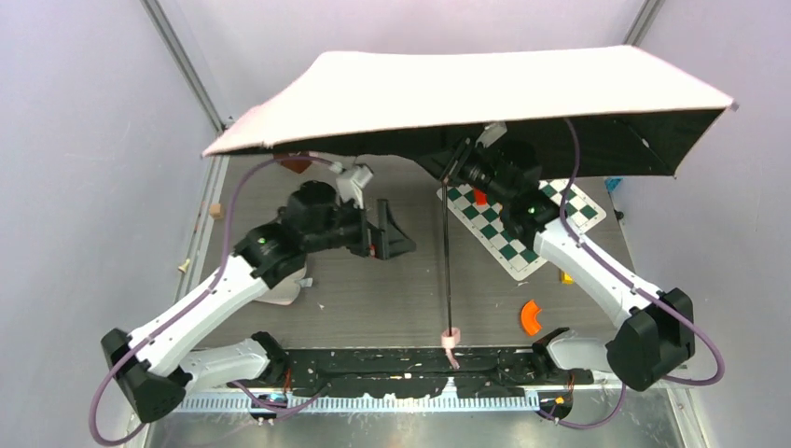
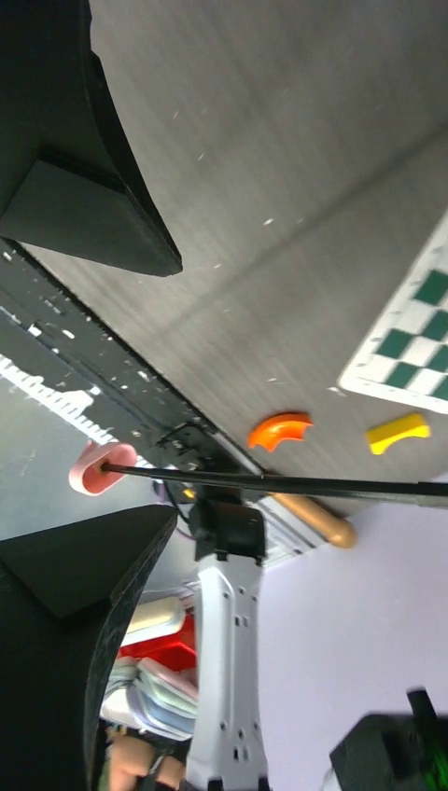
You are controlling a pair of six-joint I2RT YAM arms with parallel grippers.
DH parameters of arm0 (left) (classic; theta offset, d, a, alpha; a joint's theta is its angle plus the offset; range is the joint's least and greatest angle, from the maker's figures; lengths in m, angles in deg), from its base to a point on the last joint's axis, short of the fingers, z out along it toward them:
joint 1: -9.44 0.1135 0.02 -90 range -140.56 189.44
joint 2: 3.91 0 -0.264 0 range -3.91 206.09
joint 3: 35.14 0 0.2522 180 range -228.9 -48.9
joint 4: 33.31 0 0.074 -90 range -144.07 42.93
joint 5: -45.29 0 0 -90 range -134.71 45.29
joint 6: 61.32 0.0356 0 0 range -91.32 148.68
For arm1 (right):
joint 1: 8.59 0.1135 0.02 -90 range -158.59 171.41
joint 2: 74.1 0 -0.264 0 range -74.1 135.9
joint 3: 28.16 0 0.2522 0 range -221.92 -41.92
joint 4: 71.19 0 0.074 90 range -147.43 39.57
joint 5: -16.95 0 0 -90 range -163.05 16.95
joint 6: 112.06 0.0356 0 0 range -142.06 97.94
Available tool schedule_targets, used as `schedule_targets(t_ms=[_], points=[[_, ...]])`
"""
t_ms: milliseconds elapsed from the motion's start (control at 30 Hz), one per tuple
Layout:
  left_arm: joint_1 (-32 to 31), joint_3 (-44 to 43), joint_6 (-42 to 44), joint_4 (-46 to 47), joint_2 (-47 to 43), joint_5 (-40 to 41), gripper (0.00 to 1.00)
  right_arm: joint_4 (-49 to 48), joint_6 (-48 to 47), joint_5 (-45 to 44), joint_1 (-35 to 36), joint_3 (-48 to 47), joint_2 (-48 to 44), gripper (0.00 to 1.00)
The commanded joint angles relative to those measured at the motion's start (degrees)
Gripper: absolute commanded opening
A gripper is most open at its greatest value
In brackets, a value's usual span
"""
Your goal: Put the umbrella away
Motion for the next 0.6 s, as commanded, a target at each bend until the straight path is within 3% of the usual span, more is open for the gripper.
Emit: schedule_targets(t_ms=[0, 200, 300, 567], points=[[-3.5, 4.4, -3.7, 11.4, 1.9, -3.3, 0.97, -17.5, -0.5, -6.2, 2.7, 7.7, -5.9, 0.05], [-4.4, 14.3, -11.8, 24.1, 3.0, -5.5, 0.97, -23.6, -4.2, -16.1, 8.0, 15.9, -7.8, 0.05], [-5.6, 17.3, -12.4, 25.5, 2.0, -2.9, 0.96, -26.0, -3.2, -20.6, 9.7, 18.4, -6.8, 0.05], [-7.0, 23.7, -15.8, 30.2, 5.1, -1.8, 0.77, -32.3, -5.3, -23.2, 15.3, 16.3, -2.3, 0.05]])
